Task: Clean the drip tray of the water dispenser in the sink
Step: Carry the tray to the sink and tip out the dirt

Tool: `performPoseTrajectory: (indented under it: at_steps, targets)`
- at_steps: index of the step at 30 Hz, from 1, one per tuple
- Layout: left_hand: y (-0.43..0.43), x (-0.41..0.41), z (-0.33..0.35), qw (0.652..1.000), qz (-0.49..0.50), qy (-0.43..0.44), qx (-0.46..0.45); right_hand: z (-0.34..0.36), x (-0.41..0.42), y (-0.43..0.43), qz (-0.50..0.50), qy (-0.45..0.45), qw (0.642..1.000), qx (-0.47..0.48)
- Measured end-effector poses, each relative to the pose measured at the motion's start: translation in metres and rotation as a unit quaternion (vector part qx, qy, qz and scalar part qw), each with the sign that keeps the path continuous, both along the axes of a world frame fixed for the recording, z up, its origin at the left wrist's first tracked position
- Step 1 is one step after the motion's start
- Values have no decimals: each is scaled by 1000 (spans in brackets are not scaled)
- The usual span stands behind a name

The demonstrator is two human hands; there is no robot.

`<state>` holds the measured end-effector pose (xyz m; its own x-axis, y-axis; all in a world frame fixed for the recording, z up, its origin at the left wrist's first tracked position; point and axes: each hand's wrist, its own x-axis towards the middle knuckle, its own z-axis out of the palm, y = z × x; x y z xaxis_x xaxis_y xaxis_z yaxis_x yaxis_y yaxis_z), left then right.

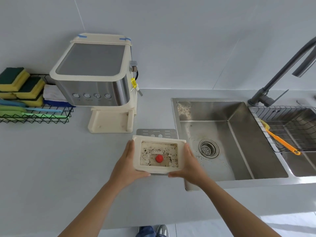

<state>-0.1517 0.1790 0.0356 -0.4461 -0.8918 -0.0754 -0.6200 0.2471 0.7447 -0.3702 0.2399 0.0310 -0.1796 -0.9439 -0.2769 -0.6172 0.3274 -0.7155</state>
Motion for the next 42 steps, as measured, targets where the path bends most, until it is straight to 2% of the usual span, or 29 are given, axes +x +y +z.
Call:
performPoseTrajectory:
  at_steps: [7,18,25,33,36,42]
  targets:
    - [-37,-32,18,999,-40,32,-14,24,-25,-17,-61,5,998,-31]
    - [-60,-106,25,991,-100,91,15,45,-89,-17,-121,0,992,-32]
    - [-49,-174,13,995,-66,75,24,38,-165,-23,-81,-21,996,-20]
    - [-10,-271,12,996,17,70,52,35,-274,-20,-2,-50,999,-22]
    - [1,-295,16,995,34,76,53,37,-299,-15,21,-58,998,-31]
    - [15,-316,19,996,72,29,44,37,-322,-8,49,-63,996,-32]
